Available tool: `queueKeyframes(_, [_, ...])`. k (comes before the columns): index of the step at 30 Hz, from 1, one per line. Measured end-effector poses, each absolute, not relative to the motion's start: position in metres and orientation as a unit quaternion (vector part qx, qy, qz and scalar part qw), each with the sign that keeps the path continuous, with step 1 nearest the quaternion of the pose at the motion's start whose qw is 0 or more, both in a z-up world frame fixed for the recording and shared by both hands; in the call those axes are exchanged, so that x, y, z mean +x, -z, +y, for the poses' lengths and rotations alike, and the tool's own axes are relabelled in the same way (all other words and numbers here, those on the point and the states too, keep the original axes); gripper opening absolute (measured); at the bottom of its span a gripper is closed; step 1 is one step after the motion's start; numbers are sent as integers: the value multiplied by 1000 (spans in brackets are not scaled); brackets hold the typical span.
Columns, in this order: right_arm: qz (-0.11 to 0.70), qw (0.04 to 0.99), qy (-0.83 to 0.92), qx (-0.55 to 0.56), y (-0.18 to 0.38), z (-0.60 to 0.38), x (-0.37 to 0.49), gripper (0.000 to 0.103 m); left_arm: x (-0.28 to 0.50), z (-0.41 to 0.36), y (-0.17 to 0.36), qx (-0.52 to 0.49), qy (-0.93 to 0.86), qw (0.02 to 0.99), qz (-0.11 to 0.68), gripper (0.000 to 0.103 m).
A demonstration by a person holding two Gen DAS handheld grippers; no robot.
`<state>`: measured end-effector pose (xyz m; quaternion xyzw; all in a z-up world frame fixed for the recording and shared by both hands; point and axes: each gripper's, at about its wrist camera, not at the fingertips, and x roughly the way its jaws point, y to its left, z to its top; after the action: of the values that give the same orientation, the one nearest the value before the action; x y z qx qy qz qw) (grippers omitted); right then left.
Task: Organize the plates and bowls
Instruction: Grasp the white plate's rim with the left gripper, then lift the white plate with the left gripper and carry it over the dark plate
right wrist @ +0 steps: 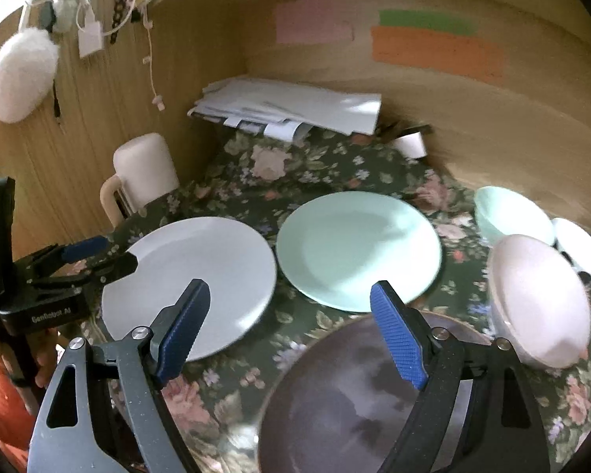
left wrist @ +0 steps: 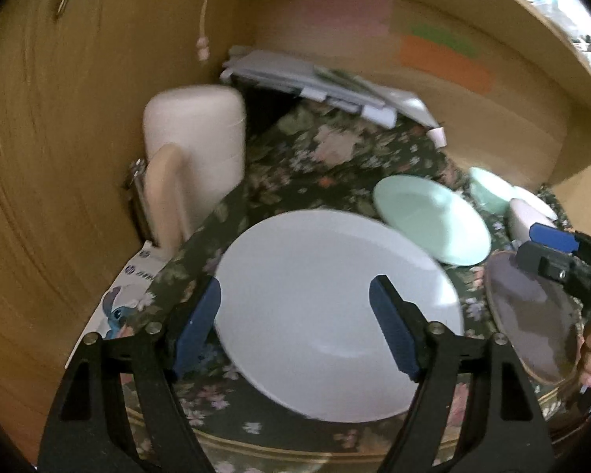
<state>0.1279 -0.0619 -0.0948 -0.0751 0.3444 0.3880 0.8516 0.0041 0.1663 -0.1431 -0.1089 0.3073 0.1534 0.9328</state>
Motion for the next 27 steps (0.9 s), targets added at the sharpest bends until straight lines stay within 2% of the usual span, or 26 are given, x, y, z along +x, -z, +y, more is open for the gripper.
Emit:
queueKeyframes(9, [396, 823, -395, -100, 117, -26, 148, 81, 1, 192, 165, -124, -150, 922, 335, 78])
queueKeyframes(12, [413, 812, -398, -105, 125, -17, 153, 79, 3, 191, 169, -118, -143, 922, 341, 72])
queueKeyframes(19, [454, 788, -401, -110, 144, -4, 163, 50, 11, 194, 181, -120, -127, 916, 362, 46])
queueKeyframes(23, [467, 780, -401, -116, 151, 2, 166, 40, 11, 196, 181, -126, -120, 917, 360, 39])
queueKeyframes(27, [478, 772, -402, -119, 156, 8, 169, 32, 11, 197, 182, -130, -115, 917, 359, 37])
